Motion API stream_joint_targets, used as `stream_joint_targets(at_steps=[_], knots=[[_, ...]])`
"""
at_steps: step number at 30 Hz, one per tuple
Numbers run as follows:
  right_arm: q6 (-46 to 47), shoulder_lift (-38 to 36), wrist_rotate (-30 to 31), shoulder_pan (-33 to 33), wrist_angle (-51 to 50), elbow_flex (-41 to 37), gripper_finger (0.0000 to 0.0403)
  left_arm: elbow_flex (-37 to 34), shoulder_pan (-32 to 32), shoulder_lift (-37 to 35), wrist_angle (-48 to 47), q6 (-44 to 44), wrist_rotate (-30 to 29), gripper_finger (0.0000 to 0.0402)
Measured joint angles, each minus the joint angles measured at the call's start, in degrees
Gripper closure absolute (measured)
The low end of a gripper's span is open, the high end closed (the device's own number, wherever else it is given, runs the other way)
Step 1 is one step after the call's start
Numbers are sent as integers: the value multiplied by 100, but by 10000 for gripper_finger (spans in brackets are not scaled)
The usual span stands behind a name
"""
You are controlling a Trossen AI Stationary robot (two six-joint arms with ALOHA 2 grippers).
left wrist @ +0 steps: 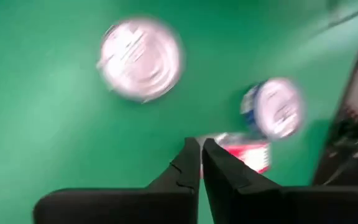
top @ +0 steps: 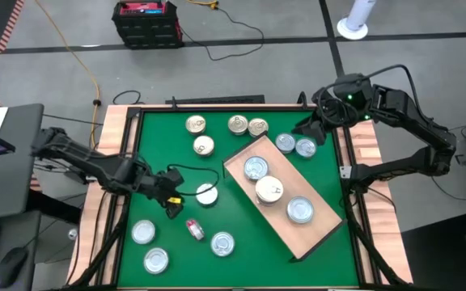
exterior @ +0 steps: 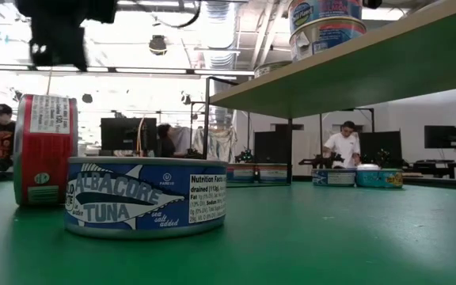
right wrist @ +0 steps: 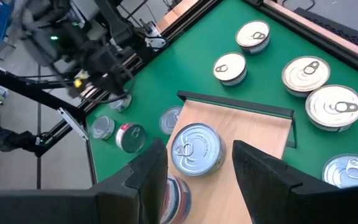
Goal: Stack canned seafood by type on shelf
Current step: Stack the red tuna can on top of the green tuna can on the shelf
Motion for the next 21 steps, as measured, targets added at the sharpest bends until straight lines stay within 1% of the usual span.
stream_joint_targets(at_steps=[2, 3, 8, 13, 16, 19, 21], knots=[[-17, 0, 27, -2, 1, 0, 198, 224, -13, 238, 5, 157, 113, 361], [-44, 0, 58, -2, 1, 0, 198, 342, -41, 371, 6, 400, 219, 348], [-88, 0, 149, -2, 0, 0, 198, 940, -137, 860, -42, 2207, 682, 265], [-87, 0, 151, -2, 2, 0, 198, 1461, -199, 1235, -345, 3989, 816, 165], [-85, 0, 151, -2, 2, 0, 198, 1636, -232, 1497, -527, 5125, 873, 110], [-54, 0, 151, 10, 2, 0, 198, 1640, -269, 1785, -589, 6001, 1024, 75], [-41, 0, 151, 15, 2, 0, 198, 1640, -289, 1987, -627, 6479, 1106, 67]])
